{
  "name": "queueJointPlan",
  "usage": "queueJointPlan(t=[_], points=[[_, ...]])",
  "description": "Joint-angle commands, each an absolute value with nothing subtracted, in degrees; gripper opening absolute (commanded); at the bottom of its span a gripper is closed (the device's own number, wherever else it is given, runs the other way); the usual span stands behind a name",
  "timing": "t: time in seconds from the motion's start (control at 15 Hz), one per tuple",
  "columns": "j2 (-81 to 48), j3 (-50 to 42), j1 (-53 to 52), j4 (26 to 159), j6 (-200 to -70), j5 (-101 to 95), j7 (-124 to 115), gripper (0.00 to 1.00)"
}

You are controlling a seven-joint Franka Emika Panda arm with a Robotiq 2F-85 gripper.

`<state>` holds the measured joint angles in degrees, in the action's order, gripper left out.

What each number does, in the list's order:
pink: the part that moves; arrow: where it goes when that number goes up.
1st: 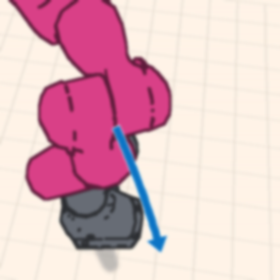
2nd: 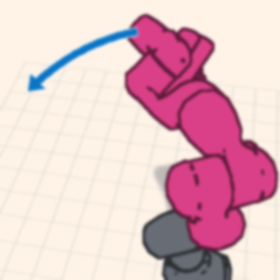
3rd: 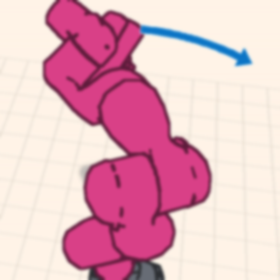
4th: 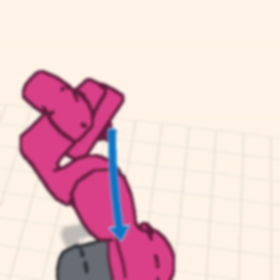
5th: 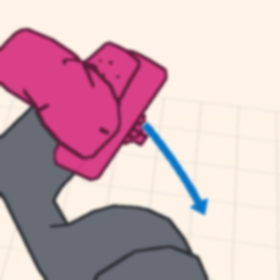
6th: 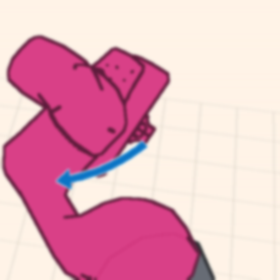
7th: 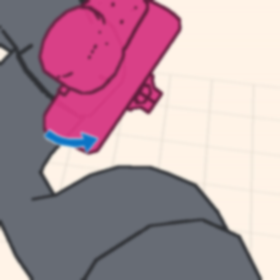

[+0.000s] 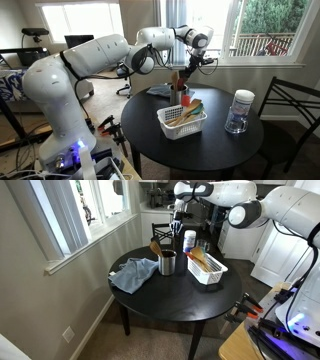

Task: Put the wooden spoon inside the white container

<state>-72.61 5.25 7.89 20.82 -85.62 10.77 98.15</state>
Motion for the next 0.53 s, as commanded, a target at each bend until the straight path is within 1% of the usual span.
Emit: queueJointPlan(t=[0.0,0.47], points=[[-69.01,4.04,6.50,20.90,-83.36,5.83,99.62,0.07],[-63.87,1.92,3.93,21.91,-79.26,0.49,99.31,0.07]])
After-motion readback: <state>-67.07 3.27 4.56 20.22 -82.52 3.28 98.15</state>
